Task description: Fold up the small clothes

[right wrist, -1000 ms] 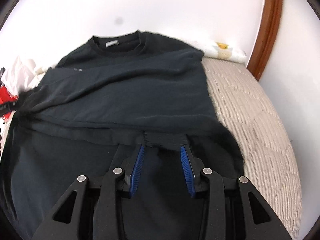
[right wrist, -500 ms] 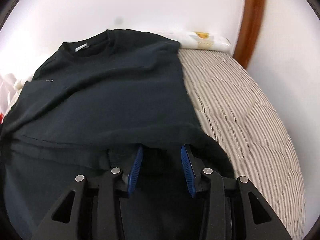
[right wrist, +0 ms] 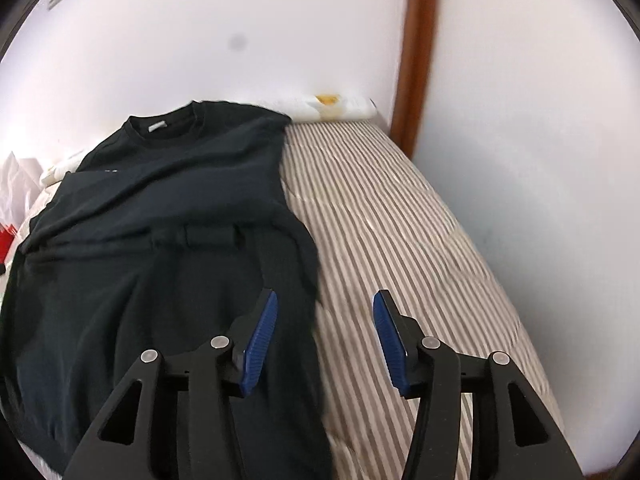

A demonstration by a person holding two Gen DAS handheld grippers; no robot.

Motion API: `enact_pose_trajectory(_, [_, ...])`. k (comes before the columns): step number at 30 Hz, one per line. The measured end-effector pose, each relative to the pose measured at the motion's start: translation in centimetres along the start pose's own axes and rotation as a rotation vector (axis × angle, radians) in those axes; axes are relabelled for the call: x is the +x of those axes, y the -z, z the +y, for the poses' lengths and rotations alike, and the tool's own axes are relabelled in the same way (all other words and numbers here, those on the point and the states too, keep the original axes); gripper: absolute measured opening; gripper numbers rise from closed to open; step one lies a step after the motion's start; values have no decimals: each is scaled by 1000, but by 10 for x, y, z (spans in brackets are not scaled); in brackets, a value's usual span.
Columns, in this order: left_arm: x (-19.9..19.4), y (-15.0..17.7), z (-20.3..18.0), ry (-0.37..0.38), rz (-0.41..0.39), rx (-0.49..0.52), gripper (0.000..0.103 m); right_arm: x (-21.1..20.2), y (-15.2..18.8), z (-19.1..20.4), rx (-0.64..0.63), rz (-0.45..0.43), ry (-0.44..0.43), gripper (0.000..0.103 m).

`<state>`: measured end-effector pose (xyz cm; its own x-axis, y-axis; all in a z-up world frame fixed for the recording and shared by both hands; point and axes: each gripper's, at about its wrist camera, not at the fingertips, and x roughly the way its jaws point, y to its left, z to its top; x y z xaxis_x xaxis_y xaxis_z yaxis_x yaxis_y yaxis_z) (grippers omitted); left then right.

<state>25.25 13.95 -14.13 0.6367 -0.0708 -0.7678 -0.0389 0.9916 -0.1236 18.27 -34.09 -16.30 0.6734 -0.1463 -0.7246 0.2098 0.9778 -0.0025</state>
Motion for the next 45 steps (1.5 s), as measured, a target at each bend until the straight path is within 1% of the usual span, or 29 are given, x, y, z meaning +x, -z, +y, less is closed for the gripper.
enact_pose_trajectory(3, [-12,30,6,24,32,-18,47,1,31,-18,27,71,-32,50])
enact_pose_trajectory(6, [-22,58,6,31,54,-19,47,2,59,-25,53,121,-105,50])
enact_pose_trajectory(8, [-31,76,8,46,59,-18,49,-3,75,-26,69,117,-154,50])
enact_pose_trajectory(9, [-33,82,7,49,59,-20,53,-8,83,-28,70,110,-164,50])
enact_pose_trajectory(11, [-39,99,7,72,68,-26,55,-16,95,-28,70,84,-183,50])
enact_pose_trajectory(15, [-42,119,5,74,88,-26,55,-17,106,-21,48,102,-230,50])
enact_pose_trajectory(17, [-43,126,3,80,83,-25,55,-15,111,-16,20,108,-219,51])
enact_pose_trajectory(19, [-43,128,0,67,66,-18,55,-14,113,-9,-3,77,-199,51])
enact_pose_trajectory(21, [-43,129,-2,54,57,-19,55,-10,109,-5,6,63,-191,51])
enact_pose_trajectory(23, [-41,127,-6,44,44,-24,55,-7,106,-3,27,56,-201,51])
enact_pose_trajectory(24, [-40,127,-9,31,38,-20,54,-4,103,0,38,53,-200,50])
enact_pose_trajectory(26, [-38,128,-15,-3,24,6,55,-1,100,6,40,46,-192,44])
enact_pose_trajectory(28, [-39,130,-18,-22,9,28,50,2,97,12,35,31,-160,33])
enact_pose_trajectory(29, [-39,130,-18,-22,-1,26,41,4,95,13,31,28,-150,28])
enact_pose_trajectory(30, [-39,130,-17,-14,-4,18,28,4,94,15,27,28,-150,20])
enact_pose_trajectory(31, [-40,130,-14,5,2,-2,19,5,92,15,26,33,-160,12])
enact_pose_trajectory(32, [-41,131,-13,11,5,-14,8,5,91,15,29,37,-169,11])
enact_pose_trajectory(34, [-44,131,-8,13,12,-49,7,3,90,11,39,37,-183,8])
enact_pose_trajectory(38, [-56,135,2,39,-5,-79,7,-11,92,-2,61,19,-215,7])
enact_pose_trajectory(42, [-76,139,12,89,-25,-101,6,-28,94,-12,81,8,-258,7])
enact_pose_trajectory(43, [-84,140,16,116,-31,-112,6,-32,95,-13,80,3,-261,7])
enact_pose_trajectory(45, [-97,144,19,142,-39,-115,6,-42,96,-13,72,-7,-268,7])
